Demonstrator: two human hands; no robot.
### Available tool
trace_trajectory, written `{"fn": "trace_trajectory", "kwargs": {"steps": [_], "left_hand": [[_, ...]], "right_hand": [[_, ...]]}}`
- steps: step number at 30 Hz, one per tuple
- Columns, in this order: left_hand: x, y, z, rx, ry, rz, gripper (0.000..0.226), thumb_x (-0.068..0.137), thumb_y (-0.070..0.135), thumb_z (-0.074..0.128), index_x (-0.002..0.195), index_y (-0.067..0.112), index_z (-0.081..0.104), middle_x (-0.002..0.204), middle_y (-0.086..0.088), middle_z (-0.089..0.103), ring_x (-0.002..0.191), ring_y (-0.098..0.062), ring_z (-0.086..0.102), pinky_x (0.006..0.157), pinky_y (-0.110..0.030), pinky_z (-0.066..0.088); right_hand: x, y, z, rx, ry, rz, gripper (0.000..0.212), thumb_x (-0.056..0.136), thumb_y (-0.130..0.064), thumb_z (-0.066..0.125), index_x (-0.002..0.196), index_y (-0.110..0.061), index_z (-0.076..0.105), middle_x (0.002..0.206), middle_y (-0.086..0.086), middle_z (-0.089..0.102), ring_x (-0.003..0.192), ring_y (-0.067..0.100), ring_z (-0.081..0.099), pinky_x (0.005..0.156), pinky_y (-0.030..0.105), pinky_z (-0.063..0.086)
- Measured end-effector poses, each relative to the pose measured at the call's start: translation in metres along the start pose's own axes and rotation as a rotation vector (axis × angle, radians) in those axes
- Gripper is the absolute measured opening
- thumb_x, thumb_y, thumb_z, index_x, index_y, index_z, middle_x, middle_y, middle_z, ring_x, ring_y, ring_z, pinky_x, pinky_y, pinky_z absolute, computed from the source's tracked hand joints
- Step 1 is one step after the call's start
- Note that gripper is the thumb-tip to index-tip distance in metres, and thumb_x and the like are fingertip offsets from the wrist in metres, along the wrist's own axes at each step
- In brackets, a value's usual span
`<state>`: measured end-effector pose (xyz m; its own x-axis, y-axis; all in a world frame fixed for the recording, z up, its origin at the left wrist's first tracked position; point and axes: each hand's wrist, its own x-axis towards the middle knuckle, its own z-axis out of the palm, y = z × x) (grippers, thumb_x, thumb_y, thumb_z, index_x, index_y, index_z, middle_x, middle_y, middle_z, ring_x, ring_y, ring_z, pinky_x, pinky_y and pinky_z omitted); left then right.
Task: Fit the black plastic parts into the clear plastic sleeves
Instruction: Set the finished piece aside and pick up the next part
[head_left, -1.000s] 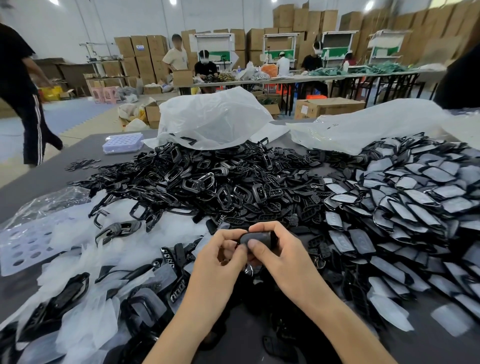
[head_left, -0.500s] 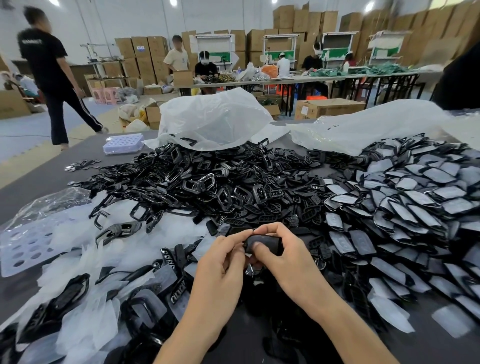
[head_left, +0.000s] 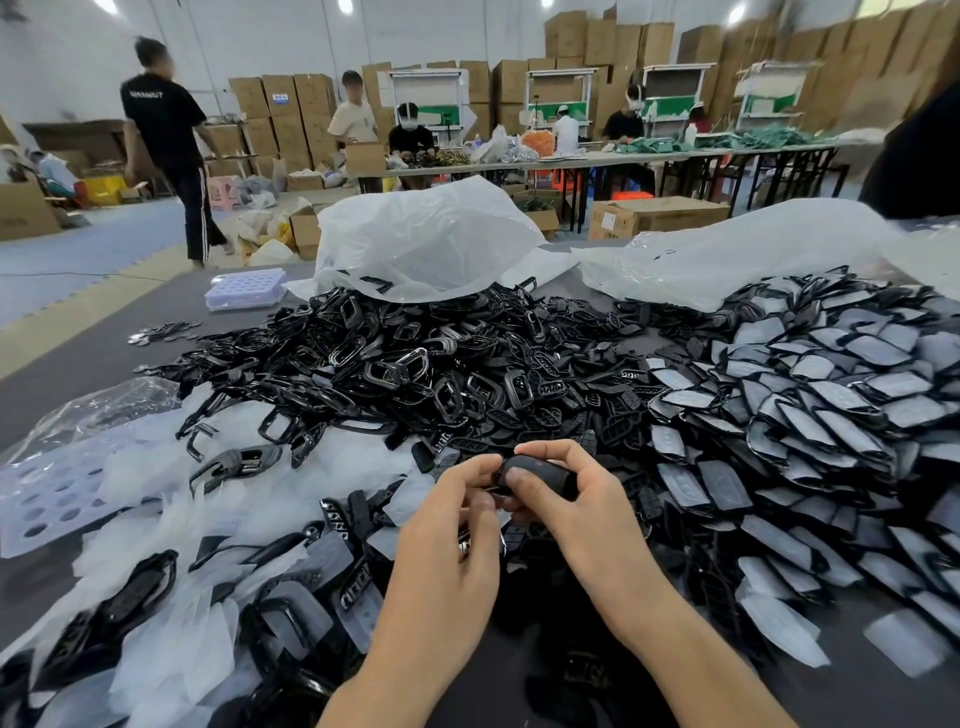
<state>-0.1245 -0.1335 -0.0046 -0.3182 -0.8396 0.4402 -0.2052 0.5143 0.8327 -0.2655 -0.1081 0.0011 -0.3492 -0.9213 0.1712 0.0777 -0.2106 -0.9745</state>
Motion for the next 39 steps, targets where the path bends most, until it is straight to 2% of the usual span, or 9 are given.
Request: {"fn": "trace_trajectory", "kwargs": {"steps": [4,7,12,18,24,27,31,35,39], "left_hand": [[0.004,0.001,0.0,-0.008,0.026,-0.016,0.029,0.101,0.021,0.055,0.118,0.044,0.06,0.107,0.026,0.066,0.096,0.0,0.067,0.074,-0.006,0.046],[0.008,0.003,-0.001,-0.037,0.014,-0.029,0.026,0.099,0.021,0.059,0.108,0.045,0.065,0.098,0.015,0.067,0.087,-0.009,0.069,0.071,-0.009,0.048],[0.012,0.002,-0.005,-0.186,0.025,-0.172,0.018,0.097,0.012,0.063,0.098,0.029,0.069,0.083,0.009,0.076,0.077,-0.006,0.073,0.068,-0.011,0.052],[0.013,0.003,-0.005,-0.241,0.08,-0.21,0.016,0.096,0.013,0.063,0.094,0.028,0.069,0.079,0.007,0.076,0.074,-0.004,0.072,0.066,-0.009,0.049],[0.011,0.005,-0.006,-0.226,0.065,-0.183,0.02,0.096,0.014,0.064,0.089,0.032,0.07,0.07,0.007,0.071,0.064,0.001,0.066,0.06,-0.009,0.046],[0.011,0.004,-0.004,-0.199,0.053,-0.164,0.024,0.095,0.017,0.066,0.09,0.039,0.07,0.072,-0.001,0.071,0.065,-0.015,0.065,0.061,-0.022,0.052],[0.01,0.004,-0.003,-0.214,0.026,-0.165,0.021,0.094,0.016,0.067,0.092,0.036,0.073,0.076,0.005,0.074,0.071,-0.012,0.069,0.066,-0.019,0.055],[0.009,0.003,-0.002,-0.183,0.029,-0.141,0.022,0.094,0.012,0.067,0.097,0.033,0.074,0.081,0.013,0.074,0.076,-0.003,0.069,0.069,-0.012,0.052],[0.009,0.003,-0.002,-0.186,0.017,-0.12,0.028,0.095,0.009,0.065,0.098,0.036,0.073,0.089,0.017,0.074,0.085,-0.002,0.069,0.073,-0.011,0.051]], "right_hand": [[-0.001,0.0,0.002,-0.034,0.001,-0.01,0.017,0.093,-0.007,0.071,0.099,-0.023,0.07,0.091,-0.001,0.078,0.079,0.013,0.076,0.068,0.015,0.056],[-0.002,0.0,0.004,-0.069,-0.058,-0.006,0.017,0.098,-0.006,0.064,0.104,-0.021,0.068,0.094,-0.005,0.077,0.084,0.011,0.075,0.072,0.017,0.057],[-0.002,0.001,0.004,-0.039,-0.126,-0.002,0.021,0.103,-0.005,0.056,0.113,-0.021,0.066,0.098,-0.005,0.077,0.084,0.012,0.075,0.075,0.021,0.057],[0.002,0.005,0.005,0.234,-0.097,0.069,0.027,0.105,-0.012,0.05,0.103,-0.023,0.074,0.102,0.015,0.077,0.08,0.024,0.075,0.074,0.027,0.059],[0.005,0.003,0.004,0.287,-0.079,0.151,0.016,0.089,-0.024,0.061,0.092,-0.027,0.076,0.099,0.014,0.078,0.078,0.023,0.075,0.071,0.027,0.059],[0.006,0.004,0.003,0.286,-0.073,0.179,0.008,0.085,-0.023,0.068,0.091,-0.022,0.072,0.095,0.011,0.078,0.077,0.022,0.074,0.068,0.026,0.059],[0.005,0.004,0.002,0.271,-0.088,0.194,0.005,0.077,-0.025,0.077,0.079,-0.03,0.075,0.088,0.009,0.077,0.079,0.022,0.075,0.068,0.026,0.059],[0.006,0.004,-0.001,0.292,-0.108,0.198,0.016,0.068,-0.03,0.084,0.082,-0.027,0.076,0.086,0.012,0.076,0.078,0.024,0.075,0.068,0.027,0.059],[0.006,0.005,-0.006,0.261,-0.125,0.202,0.035,0.074,-0.027,0.091,0.099,-0.012,0.071,0.09,0.018,0.076,0.078,0.025,0.075,0.069,0.027,0.059]]}}
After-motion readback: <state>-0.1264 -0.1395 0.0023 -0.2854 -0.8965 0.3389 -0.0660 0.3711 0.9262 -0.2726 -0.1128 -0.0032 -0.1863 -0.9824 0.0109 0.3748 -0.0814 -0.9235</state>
